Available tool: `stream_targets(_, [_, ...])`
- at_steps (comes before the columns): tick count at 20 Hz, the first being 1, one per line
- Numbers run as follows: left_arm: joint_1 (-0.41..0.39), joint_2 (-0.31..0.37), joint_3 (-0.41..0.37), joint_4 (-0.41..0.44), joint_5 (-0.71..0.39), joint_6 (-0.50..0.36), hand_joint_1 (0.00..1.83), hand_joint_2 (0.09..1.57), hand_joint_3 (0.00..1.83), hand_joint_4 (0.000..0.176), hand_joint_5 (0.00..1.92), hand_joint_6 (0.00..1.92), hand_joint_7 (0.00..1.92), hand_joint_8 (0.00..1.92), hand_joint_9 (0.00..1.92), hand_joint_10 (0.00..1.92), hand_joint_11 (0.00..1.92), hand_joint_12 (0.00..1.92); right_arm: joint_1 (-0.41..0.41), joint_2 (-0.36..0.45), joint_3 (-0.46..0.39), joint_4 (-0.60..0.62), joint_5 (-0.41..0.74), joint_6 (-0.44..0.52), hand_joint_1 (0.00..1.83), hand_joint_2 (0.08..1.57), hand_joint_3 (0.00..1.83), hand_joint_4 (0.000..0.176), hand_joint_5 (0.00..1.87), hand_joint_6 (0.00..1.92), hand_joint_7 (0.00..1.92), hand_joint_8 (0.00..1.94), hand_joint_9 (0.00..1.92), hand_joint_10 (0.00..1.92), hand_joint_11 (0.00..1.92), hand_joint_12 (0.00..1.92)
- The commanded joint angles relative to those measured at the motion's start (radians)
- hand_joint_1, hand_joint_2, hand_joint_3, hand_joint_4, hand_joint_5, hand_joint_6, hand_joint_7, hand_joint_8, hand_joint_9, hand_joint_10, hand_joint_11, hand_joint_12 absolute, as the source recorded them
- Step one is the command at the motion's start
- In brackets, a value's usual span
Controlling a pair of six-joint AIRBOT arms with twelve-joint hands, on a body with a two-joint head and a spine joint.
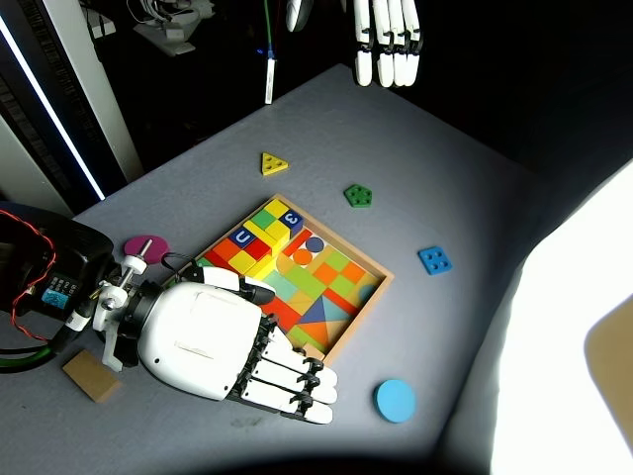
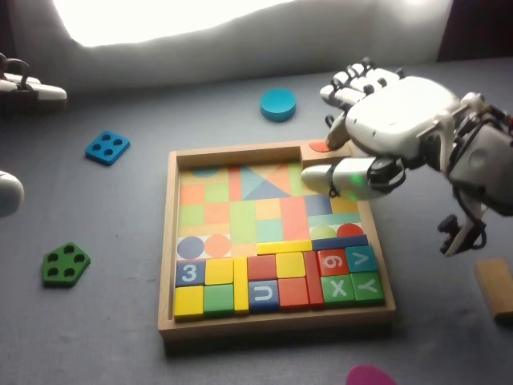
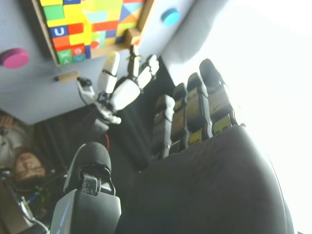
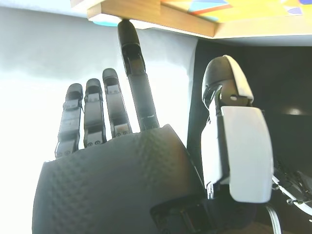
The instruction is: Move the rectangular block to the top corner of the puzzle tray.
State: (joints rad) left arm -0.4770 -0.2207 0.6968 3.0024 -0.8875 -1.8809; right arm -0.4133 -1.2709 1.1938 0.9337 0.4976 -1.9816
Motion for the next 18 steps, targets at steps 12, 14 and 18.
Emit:
stream_targets(12, [-0.015, 0.002, -0.007, 0.010, 0.096, 0.000, 0.09, 1.27, 0.00, 0.054, 0.13, 0.00, 0.10, 0.00, 0.09, 0.00, 0.00, 0.40, 0.123, 0.210, -0.187, -0.034, 0.079, 0.032, 0.00, 1.17, 0.00, 0.000, 0.69, 0.06, 0.07, 0.00, 0.00, 0.00, 0.00, 0.00])
stream_targets(14, [-0.015, 0.002, -0.007, 0.010, 0.096, 0.000, 0.07, 1.27, 0.00, 0.055, 0.12, 0.00, 0.10, 0.00, 0.10, 0.00, 0.00, 0.43, 0.142, 0.264, -0.243, -0.035, 0.073, 0.031, 0.00, 1.18, 0.00, 0.000, 0.69, 0.05, 0.06, 0.00, 0.00, 0.00, 0.00, 0.00])
stream_targets(18, [-0.015, 0.002, -0.009, 0.010, 0.096, 0.000, 0.07, 1.27, 0.00, 0.056, 0.12, 0.00, 0.09, 0.00, 0.09, 0.00, 0.00, 0.43, 0.184, 0.368, -0.353, -0.035, 0.046, 0.022, 0.00, 1.17, 0.00, 0.001, 0.61, 0.02, 0.13, 0.02, 0.00, 0.00, 0.00, 0.00])
